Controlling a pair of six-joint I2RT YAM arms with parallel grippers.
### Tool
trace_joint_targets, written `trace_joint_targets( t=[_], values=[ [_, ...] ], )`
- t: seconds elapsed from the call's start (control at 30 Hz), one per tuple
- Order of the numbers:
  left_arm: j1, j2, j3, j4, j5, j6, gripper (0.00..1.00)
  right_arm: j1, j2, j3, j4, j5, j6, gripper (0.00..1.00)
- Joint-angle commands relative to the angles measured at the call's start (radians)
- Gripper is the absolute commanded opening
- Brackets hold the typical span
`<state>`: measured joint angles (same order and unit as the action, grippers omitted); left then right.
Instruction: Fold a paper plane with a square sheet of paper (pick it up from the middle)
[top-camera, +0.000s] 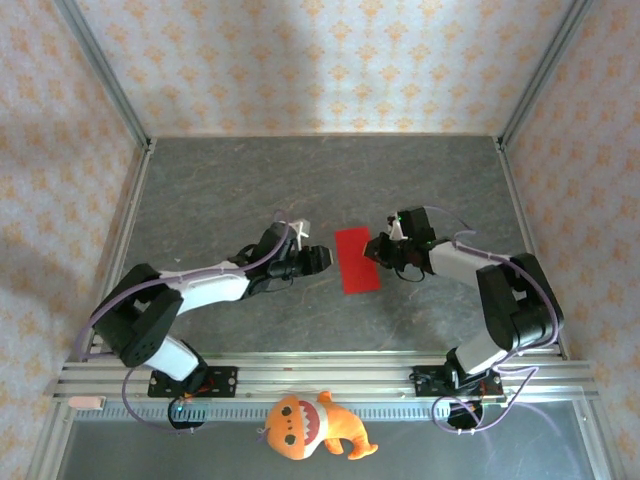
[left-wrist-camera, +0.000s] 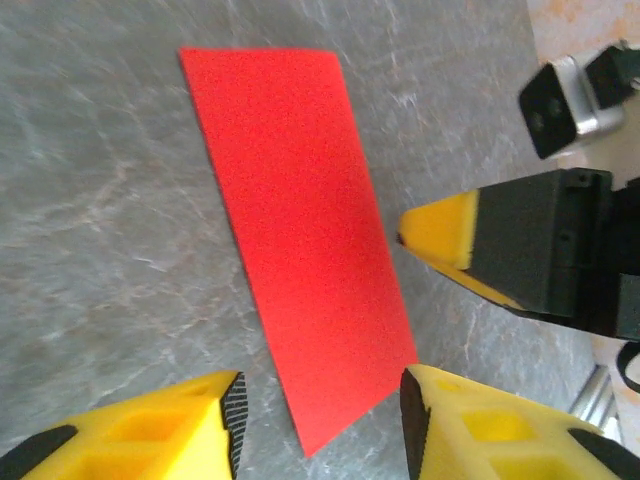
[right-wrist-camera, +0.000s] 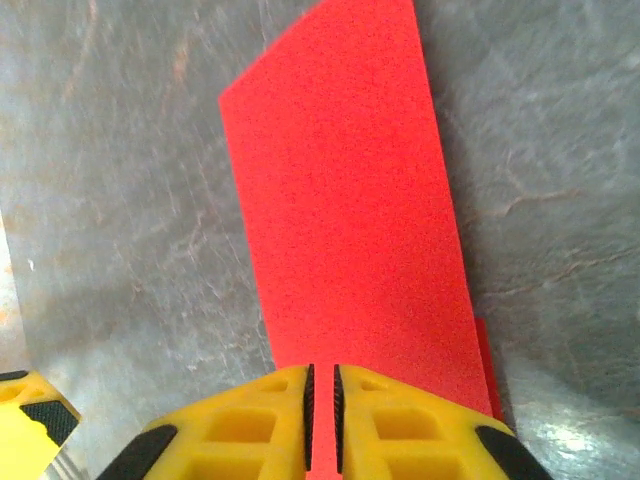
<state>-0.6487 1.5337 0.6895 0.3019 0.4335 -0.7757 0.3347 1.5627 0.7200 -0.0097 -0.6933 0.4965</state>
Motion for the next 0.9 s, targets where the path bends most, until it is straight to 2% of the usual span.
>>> trace_joint_targets(
  t=[0.0,0.23,0.43,0.77,0.87],
  values=[
    [-0.011,0.038,0.024,0.108,0.076,-0.055,0.46,-0.006,0.032,0.032,-0.039,-0.030,-0.051,0.15],
    [-0.018,0.118,0.033,0.141,0.068,-0.098,0.48,-0.063,0.126,0.005,-0.036,-0.072,-0.097,0.14],
    [-0.037,0.177,0.054,0.165,0.070,-0.126,0.50,-0.123,0.166,-0.076,0.052,-0.184,-0.082,0.14],
    [-0.063,0.283,0.114,0.201,0.068,-0.175,0.48,-0.128,0.184,-0.086,0.053,-0.150,-0.083,0.14],
    [-0.063,0.298,0.134,0.142,0.023,-0.171,0.48,-0.128,0.195,-0.084,0.044,-0.128,-0.086,0.14]
  ],
)
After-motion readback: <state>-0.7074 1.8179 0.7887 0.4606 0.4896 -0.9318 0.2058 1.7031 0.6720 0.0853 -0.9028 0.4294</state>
